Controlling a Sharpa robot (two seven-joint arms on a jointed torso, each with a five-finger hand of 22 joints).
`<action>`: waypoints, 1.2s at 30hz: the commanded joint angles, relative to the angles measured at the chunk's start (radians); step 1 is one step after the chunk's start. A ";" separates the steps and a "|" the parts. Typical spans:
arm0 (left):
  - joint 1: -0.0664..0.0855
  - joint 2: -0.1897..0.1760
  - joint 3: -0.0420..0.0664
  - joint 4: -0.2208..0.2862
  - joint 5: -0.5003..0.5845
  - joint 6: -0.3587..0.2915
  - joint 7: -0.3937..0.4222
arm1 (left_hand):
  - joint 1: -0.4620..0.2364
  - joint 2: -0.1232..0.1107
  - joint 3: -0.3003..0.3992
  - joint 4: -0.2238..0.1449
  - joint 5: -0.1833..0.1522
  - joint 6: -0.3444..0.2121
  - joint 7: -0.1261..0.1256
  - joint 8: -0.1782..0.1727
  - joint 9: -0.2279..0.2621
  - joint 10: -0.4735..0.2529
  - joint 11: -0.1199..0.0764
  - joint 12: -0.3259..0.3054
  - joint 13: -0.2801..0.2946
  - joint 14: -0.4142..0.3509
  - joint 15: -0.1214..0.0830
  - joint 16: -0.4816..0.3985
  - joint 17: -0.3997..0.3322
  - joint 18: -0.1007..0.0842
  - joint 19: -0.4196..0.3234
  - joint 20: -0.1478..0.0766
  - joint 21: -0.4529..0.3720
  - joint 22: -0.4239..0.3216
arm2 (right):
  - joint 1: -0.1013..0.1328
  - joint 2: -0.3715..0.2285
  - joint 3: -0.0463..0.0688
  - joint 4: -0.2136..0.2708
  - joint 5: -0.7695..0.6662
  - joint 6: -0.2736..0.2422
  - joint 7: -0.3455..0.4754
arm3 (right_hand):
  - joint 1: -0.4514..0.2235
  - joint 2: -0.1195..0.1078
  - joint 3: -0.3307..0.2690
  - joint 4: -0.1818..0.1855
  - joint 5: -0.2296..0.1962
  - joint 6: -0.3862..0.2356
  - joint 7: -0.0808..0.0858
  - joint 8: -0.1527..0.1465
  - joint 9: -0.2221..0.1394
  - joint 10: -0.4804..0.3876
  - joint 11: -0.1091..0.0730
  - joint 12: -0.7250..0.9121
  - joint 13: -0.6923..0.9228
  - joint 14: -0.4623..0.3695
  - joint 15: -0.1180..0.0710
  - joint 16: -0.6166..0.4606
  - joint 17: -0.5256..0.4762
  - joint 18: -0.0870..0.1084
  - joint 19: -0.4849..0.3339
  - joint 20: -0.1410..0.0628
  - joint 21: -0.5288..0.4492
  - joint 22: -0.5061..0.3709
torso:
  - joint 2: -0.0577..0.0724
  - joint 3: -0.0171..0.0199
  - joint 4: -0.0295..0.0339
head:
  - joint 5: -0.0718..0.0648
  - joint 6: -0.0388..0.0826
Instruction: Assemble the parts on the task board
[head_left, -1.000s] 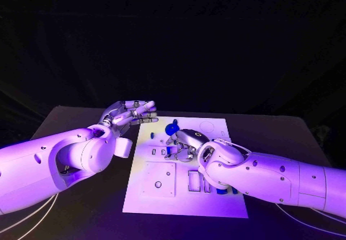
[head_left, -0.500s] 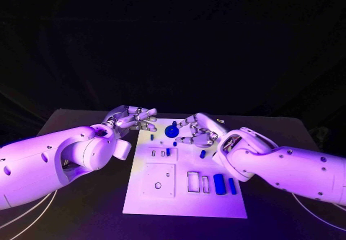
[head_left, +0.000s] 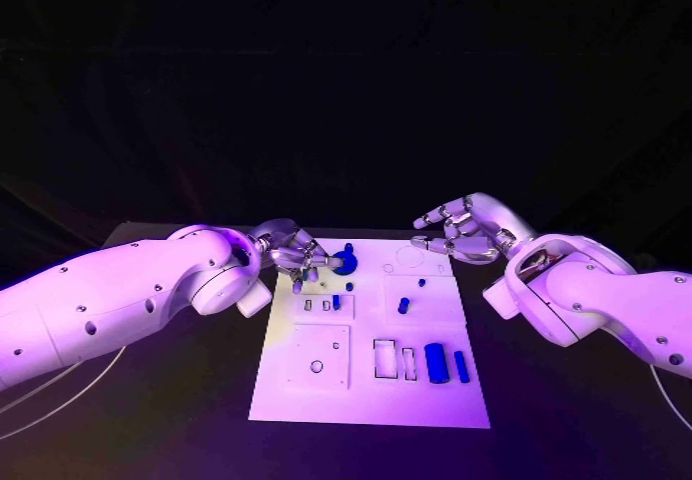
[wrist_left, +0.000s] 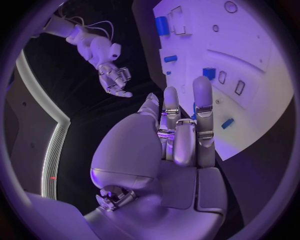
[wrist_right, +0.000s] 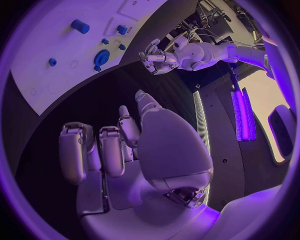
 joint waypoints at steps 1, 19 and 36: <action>0.008 0.024 0.000 -0.023 -0.170 0.133 -0.246 | -0.057 0.000 -0.031 0.032 0.008 0.001 0.000 0.008 0.017 -0.017 -0.001 0.089 0.091 0.067 -0.005 0.017 0.034 -0.018 -0.010 -0.004 0.044 0.047 | 0.002 -0.009 0.000 0.005 0.053 0.021 -0.005 | -0.008 -0.003 -0.005 0.004 0.005 0.008 0.002 0.004 0.001 0.007 -0.002 0.003 -0.001 0.069 -0.010 -0.006 0.125 0.020 0.001 -0.007 -0.006 0.152 | -0.008 0.0053 0.0000 | 0.005 -0.006; 0.064 0.180 -0.006 -0.154 -0.326 0.277 -0.441 | -0.125 0.023 -0.171 0.039 0.003 -0.098 -0.015 0.183 0.293 -0.151 -0.012 0.418 0.448 0.067 -0.012 0.086 0.132 -0.041 -0.054 -0.004 0.311 0.340 | 0.003 -0.019 -0.002 -0.006 -0.013 0.038 -0.030 | 0.001 -0.012 -0.008 -0.006 -0.012 0.005 0.001 0.001 0.000 -0.002 -0.004 -0.009 -0.014 0.066 -0.012 -0.013 0.114 0.021 -0.002 -0.009 -0.011 0.149 | -0.006 0.0024 0.0013 | 0.009 -0.020; 0.066 0.259 -0.022 -0.224 -0.358 0.343 -0.453 | -0.169 0.021 -0.184 0.040 0.003 -0.126 -0.020 0.233 0.367 -0.132 -0.015 0.487 0.517 0.078 -0.015 0.118 0.177 -0.052 -0.036 -0.006 0.371 0.425 | 0.001 -0.018 -0.003 -0.014 -0.019 0.040 -0.043 | -0.017 -0.011 -0.017 0.005 -0.003 0.005 0.000 0.000 0.000 -0.001 -0.004 -0.012 -0.018 0.065 -0.012 -0.016 0.110 0.022 -0.004 -0.011 -0.015 0.147 | -0.005 0.0023 -0.0011 | 0.011 -0.031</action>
